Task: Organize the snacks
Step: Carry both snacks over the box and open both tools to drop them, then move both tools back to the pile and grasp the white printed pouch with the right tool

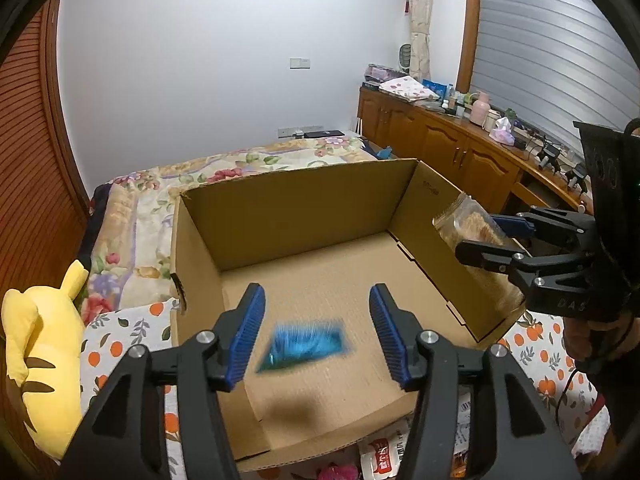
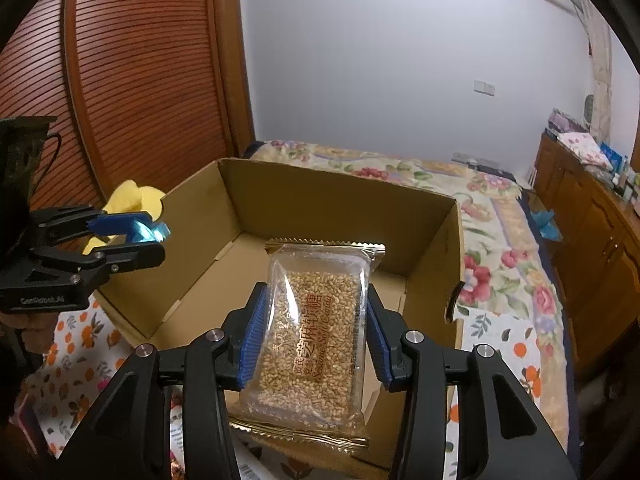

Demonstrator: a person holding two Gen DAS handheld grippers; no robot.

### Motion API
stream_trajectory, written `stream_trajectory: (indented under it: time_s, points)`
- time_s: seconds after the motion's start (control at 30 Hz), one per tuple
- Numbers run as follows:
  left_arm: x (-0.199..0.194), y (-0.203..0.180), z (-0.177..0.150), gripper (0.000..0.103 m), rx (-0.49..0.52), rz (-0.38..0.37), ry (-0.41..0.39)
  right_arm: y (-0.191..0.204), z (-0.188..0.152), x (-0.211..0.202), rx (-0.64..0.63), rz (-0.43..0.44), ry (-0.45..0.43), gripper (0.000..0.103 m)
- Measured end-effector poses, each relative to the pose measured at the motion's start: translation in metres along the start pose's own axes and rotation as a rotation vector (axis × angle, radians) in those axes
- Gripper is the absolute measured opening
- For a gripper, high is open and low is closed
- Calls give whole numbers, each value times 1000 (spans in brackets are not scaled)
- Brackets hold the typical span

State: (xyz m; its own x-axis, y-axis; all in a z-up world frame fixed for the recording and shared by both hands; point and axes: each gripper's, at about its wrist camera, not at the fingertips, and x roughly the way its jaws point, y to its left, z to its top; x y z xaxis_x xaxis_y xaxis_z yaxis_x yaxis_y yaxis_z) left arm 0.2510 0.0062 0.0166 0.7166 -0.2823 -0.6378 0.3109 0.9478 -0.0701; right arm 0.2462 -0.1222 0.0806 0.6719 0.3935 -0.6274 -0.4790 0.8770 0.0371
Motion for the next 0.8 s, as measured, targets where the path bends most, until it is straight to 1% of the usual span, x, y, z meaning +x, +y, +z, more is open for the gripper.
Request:
stream_trajectory:
  time_s: [0.1, 0.17, 0.23, 0.3, 0.33, 0.5, 0.67, 0.8]
  points:
    - [-1, 1, 0, 60, -2, 4, -2, 1, 0, 2, -1, 0, -1, 54]
    - [-5, 2, -2, 63, -3, 3, -7, 2, -1, 0, -4, -1, -7, 60]
    - [-10, 2, -5, 65, -8, 3, -16, 4, -1, -4, -6, -2, -10, 60]
    - [-18, 2, -8, 72, -12, 7, -25, 5, -3, -11, -7, 0, -16, 60]
    - [-22, 2, -10, 73, -15, 9, -33, 6, -4, -15, -7, 2, -19, 60]
    - [-45, -4, -26, 76, -26, 12, -49, 16, -19, -48, -13, 16, -42, 60]
    - [-69, -11, -49, 77, -38, 5, -54, 30, -39, -76, -14, 45, -48, 60]
    - [-83, -14, -70, 77, -43, 5, -55, 42, -52, -87, -21, 65, -41, 60]
